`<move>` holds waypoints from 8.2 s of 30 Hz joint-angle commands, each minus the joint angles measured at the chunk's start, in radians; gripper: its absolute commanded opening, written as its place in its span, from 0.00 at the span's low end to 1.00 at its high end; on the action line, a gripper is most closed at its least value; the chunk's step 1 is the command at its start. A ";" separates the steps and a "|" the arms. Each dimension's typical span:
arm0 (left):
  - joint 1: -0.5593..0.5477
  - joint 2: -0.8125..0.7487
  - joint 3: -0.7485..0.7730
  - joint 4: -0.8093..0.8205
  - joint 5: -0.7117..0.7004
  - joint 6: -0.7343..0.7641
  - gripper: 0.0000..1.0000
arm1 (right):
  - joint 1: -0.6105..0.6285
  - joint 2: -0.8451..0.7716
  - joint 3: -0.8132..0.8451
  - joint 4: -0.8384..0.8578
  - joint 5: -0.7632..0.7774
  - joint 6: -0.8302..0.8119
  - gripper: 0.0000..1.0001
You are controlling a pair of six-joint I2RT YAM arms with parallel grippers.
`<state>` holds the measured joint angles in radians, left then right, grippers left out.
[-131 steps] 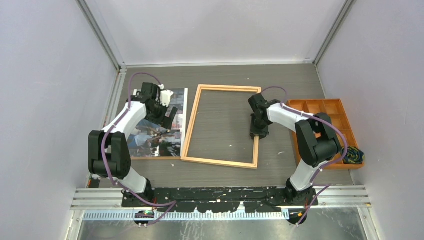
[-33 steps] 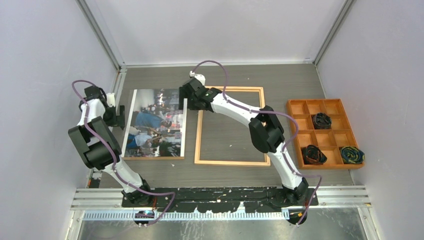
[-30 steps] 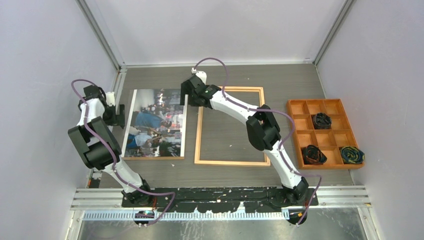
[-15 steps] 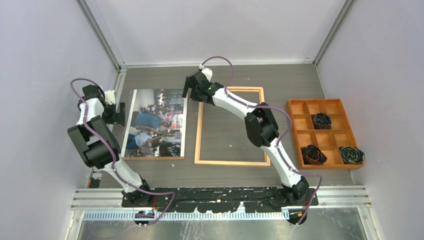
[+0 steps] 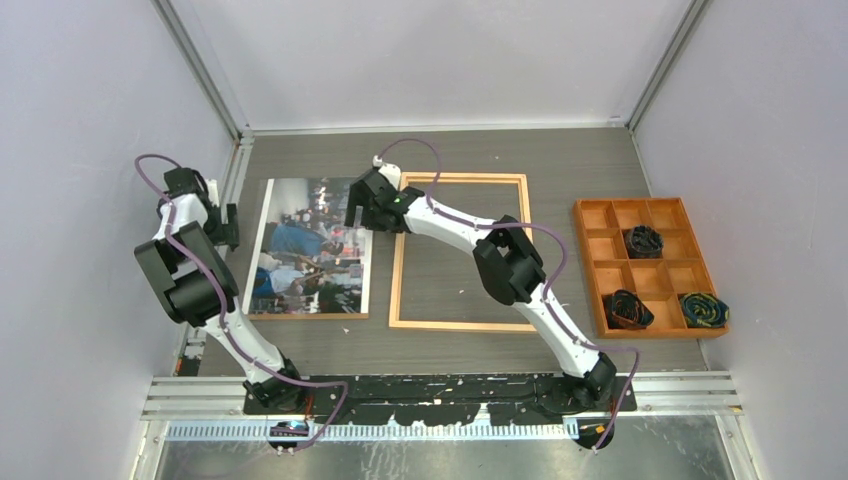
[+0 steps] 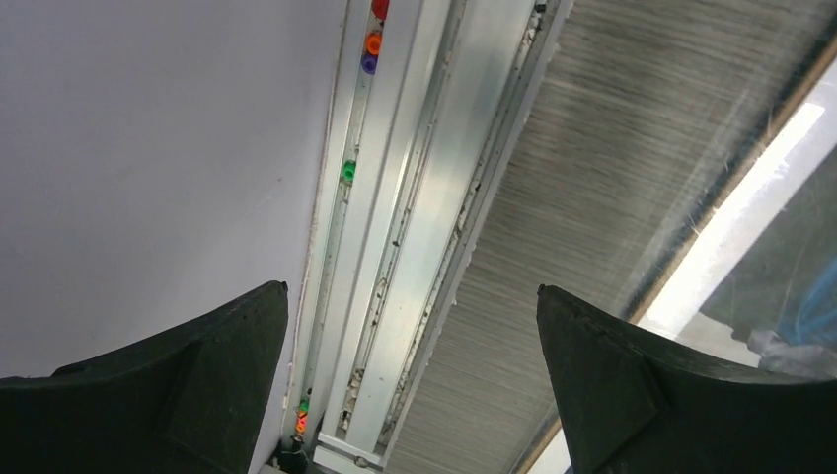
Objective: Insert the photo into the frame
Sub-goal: Pick up the photo frame item at the center of the board.
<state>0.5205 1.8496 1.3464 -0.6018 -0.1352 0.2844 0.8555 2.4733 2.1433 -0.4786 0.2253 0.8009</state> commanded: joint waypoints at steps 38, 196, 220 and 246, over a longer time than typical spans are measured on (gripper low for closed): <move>-0.173 0.043 -0.156 0.036 0.178 0.040 0.98 | -0.008 -0.052 -0.126 0.092 -0.183 0.155 0.93; -0.044 -0.162 -0.398 -0.007 0.178 0.209 0.92 | 0.149 -0.220 -0.298 -0.175 -0.387 0.287 0.76; -0.065 -0.146 -0.397 0.020 0.149 0.211 0.90 | 0.197 -0.263 -0.174 -0.246 -0.324 0.200 0.74; -0.065 -0.155 -0.393 0.014 0.147 0.213 0.89 | 0.158 -0.467 -0.663 0.522 -0.470 0.445 0.75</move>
<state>0.4721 1.6676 0.9974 -0.5457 -0.0345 0.5060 1.0164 2.0869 1.4982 -0.1303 -0.2420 1.2137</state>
